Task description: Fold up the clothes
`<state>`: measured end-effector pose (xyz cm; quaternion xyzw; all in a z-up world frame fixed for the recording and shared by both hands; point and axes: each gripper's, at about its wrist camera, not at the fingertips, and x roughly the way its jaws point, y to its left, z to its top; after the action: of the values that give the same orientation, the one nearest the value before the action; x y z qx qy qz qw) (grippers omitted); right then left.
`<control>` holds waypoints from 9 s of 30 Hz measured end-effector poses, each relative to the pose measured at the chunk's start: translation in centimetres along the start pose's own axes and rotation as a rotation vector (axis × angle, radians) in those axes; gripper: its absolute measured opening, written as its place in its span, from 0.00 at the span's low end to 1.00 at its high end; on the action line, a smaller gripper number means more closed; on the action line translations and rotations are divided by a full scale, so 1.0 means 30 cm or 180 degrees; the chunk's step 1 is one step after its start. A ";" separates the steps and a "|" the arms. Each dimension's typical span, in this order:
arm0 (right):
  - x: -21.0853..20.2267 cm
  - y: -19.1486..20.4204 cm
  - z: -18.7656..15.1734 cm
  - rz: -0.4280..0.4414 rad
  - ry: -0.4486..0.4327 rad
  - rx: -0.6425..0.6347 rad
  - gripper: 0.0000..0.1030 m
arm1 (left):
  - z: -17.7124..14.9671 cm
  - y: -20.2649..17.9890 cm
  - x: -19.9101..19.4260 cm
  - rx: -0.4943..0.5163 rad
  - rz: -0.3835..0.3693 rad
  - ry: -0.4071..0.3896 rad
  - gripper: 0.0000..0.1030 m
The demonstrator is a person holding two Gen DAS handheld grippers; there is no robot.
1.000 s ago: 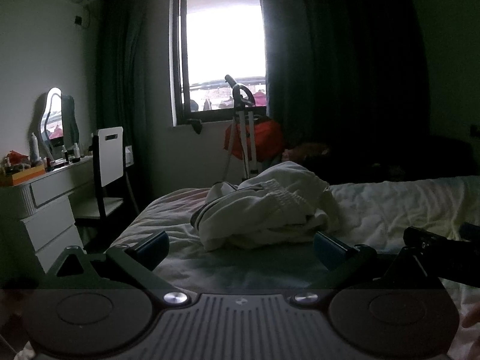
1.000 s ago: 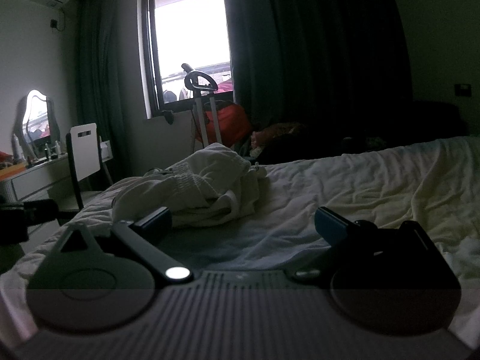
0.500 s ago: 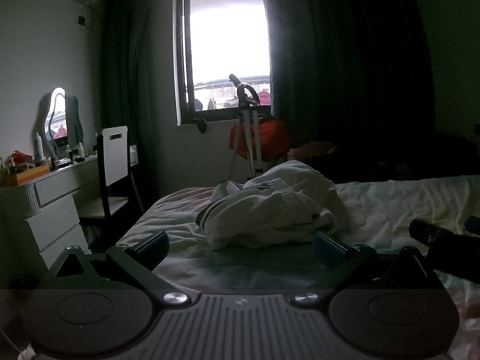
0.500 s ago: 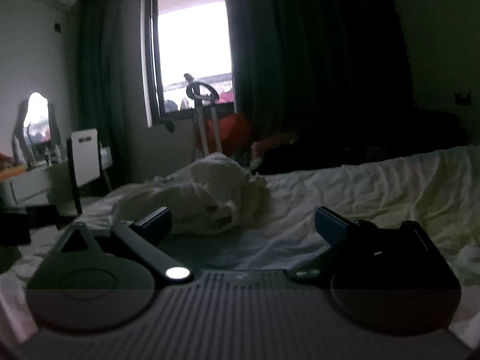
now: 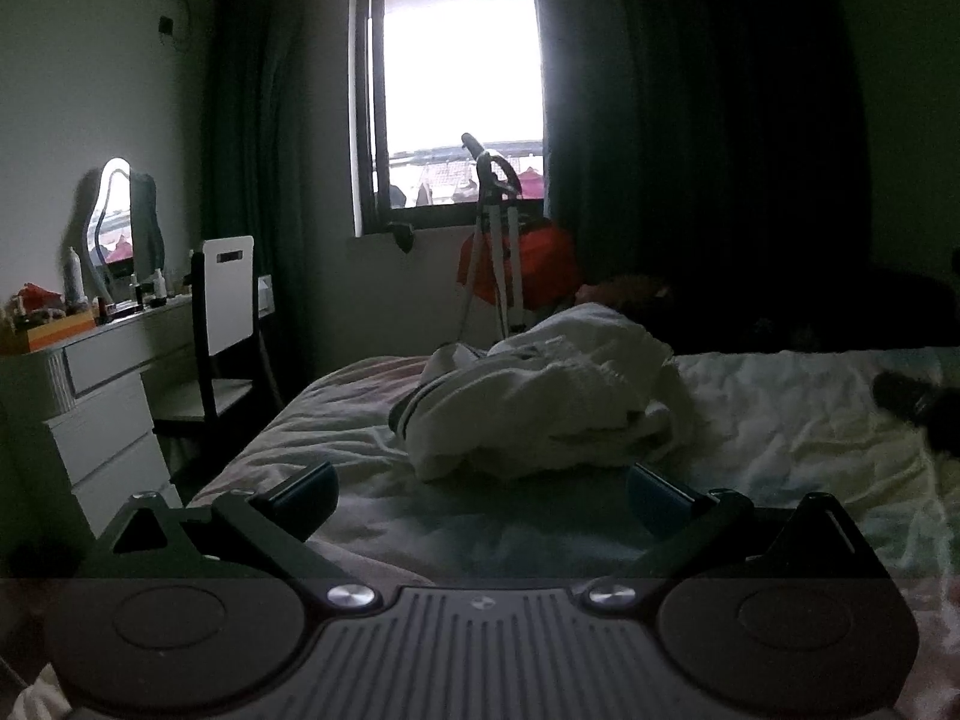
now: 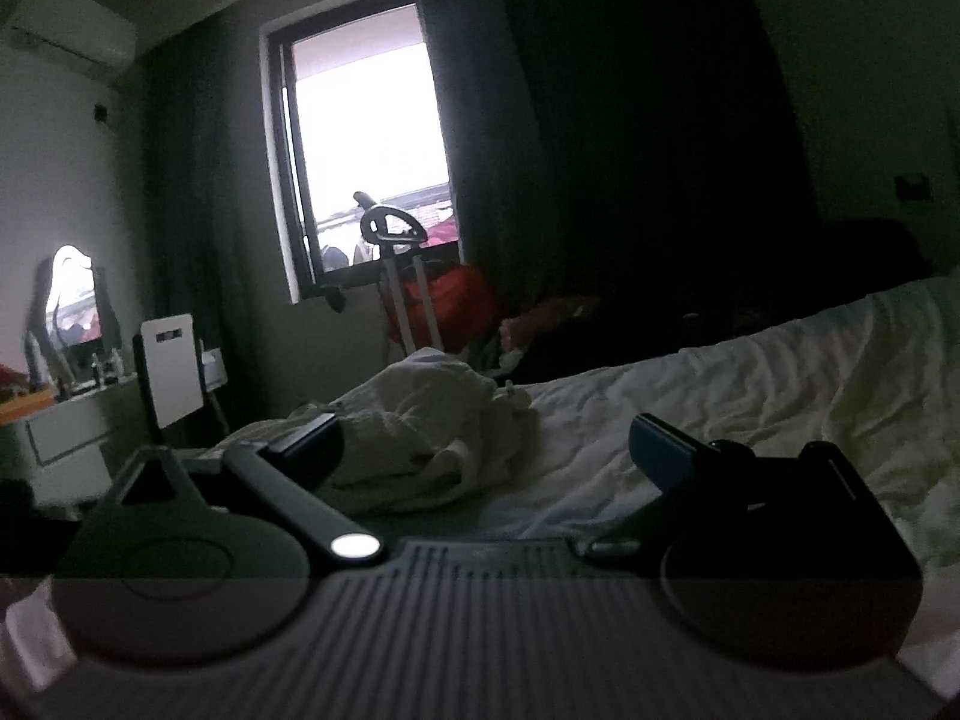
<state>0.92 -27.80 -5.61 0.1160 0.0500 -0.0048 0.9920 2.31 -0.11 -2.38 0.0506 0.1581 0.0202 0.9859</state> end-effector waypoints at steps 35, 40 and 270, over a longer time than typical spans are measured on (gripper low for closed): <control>0.353 -0.276 -0.169 -0.0637 0.0830 0.1009 1.00 | 0.331 -0.214 1.225 -0.1003 -0.0041 0.0805 0.07; 0.327 -0.283 -0.150 -0.0717 0.0652 0.0958 1.00 | 0.408 -0.170 0.988 -0.0883 -0.0271 0.0363 0.04; 0.006 0.022 0.181 0.0573 0.0567 -0.0183 0.87 | 0.158 0.072 0.018 -0.0325 -0.0585 -0.0186 0.87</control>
<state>1.64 -28.41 -0.22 0.0914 0.1273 0.0961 0.9830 4.25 1.63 2.16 -0.0138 0.1320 -0.0638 0.9891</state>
